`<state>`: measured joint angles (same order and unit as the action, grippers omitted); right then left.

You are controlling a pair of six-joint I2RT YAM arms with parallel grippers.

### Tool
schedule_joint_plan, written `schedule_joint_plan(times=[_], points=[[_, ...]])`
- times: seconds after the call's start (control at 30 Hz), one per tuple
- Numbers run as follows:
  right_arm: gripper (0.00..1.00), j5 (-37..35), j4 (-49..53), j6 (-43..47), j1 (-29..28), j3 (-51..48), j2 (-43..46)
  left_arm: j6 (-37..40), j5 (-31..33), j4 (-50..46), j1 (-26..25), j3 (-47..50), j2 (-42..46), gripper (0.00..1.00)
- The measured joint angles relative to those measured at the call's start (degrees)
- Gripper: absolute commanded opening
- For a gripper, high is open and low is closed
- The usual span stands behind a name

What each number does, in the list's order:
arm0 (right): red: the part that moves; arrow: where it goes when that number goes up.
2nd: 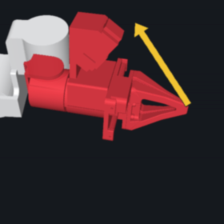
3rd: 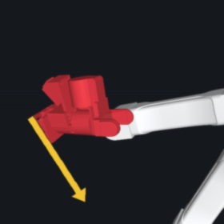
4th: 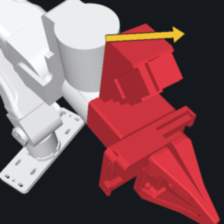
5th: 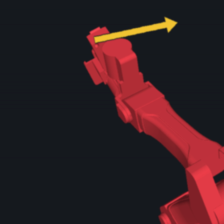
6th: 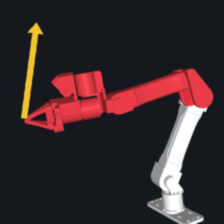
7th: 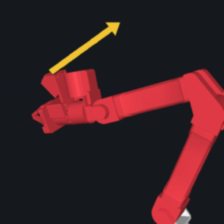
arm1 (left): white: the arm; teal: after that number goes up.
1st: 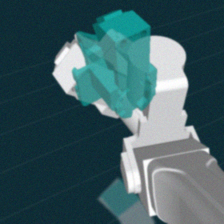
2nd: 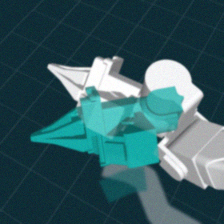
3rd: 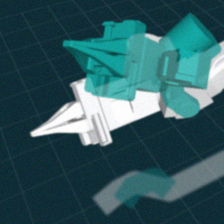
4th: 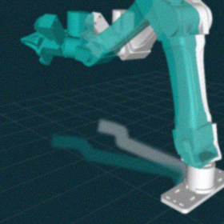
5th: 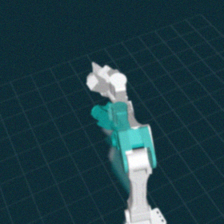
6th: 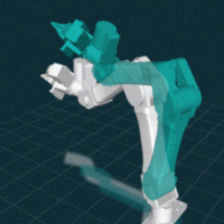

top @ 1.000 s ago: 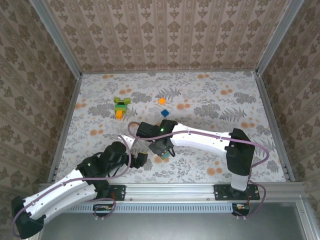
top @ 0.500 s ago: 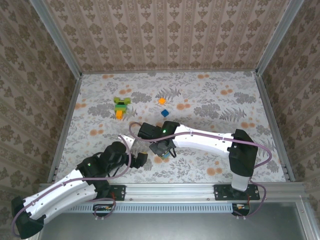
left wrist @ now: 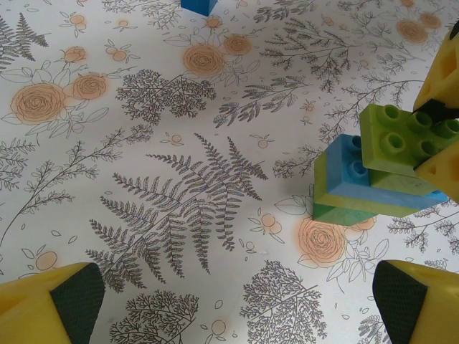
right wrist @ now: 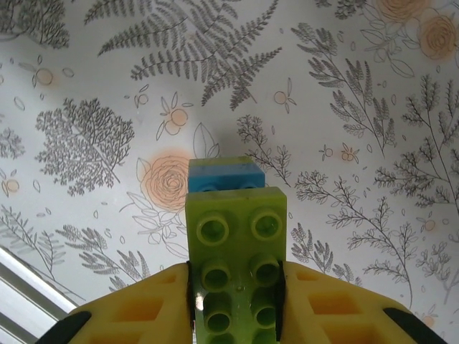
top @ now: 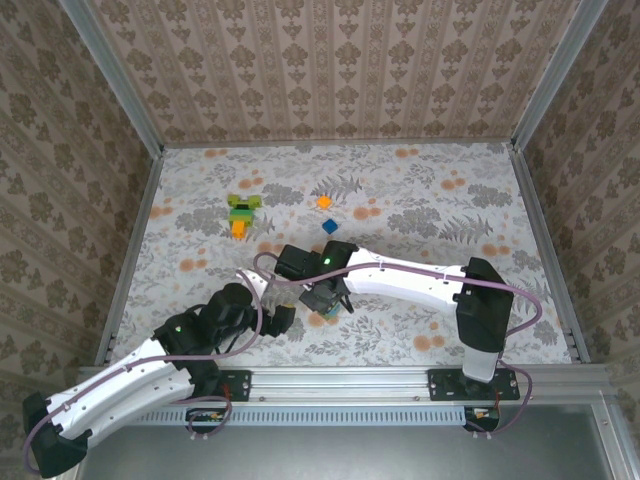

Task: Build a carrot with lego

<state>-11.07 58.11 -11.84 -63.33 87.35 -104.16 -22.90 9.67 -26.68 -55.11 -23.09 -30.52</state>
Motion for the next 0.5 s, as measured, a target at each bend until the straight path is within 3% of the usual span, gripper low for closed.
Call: schedule_joint_plan(times=[0.5], points=[[0.47, 0.31, 3.3, 17.35, -0.31, 1.6, -1.18, 0.0, 0.0, 0.0, 0.0, 0.0, 0.04, 0.99]])
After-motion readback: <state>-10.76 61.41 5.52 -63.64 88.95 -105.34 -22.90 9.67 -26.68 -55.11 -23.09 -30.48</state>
